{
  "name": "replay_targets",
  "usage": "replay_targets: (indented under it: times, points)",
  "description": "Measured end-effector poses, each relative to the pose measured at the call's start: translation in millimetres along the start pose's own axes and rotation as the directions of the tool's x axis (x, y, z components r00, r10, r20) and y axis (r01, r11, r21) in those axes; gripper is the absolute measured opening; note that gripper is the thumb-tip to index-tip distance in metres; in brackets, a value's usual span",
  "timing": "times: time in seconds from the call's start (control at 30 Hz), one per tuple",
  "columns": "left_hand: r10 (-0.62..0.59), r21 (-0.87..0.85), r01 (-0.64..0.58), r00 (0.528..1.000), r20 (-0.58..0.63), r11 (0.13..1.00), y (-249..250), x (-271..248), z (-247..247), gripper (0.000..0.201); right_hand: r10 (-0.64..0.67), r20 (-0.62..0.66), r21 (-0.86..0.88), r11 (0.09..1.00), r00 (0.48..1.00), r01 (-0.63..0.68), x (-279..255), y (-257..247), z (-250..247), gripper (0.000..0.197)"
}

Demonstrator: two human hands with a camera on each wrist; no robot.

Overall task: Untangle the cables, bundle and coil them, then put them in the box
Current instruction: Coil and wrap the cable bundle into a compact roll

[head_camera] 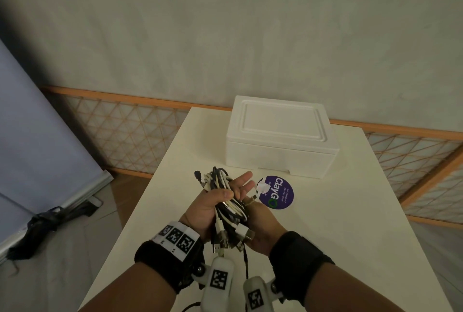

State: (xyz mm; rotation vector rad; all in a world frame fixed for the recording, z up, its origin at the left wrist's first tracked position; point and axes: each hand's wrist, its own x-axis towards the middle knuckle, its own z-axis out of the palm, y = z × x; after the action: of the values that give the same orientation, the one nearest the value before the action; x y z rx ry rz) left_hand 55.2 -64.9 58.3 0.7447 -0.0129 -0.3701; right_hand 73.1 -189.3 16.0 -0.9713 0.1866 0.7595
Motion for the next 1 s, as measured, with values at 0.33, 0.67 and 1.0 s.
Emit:
replay_targets:
  times: [0.33,0.67,1.0]
  points:
    - [-0.038,-0.021,0.035,0.990,-0.137,0.999,-9.5,9.4,-8.8,0.031,-0.029,-0.077,-0.373,0.928,0.997,-0.002,-14.2,2.2,2.3,0.040]
    - [0.101,0.310,0.033,0.908,-0.406,0.950,-12.8,9.0,-20.4,0.031,-0.009,0.020,-0.994,0.106,1.000,0.021,-27.2,4.3,-6.7,0.024]
    - [0.385,0.917,0.265,0.845,-0.370,0.298,-34.4,11.8,-30.8,0.029,-0.087,0.108,-0.894,-0.444,0.990,0.059,-43.4,-7.3,-11.7,0.030]
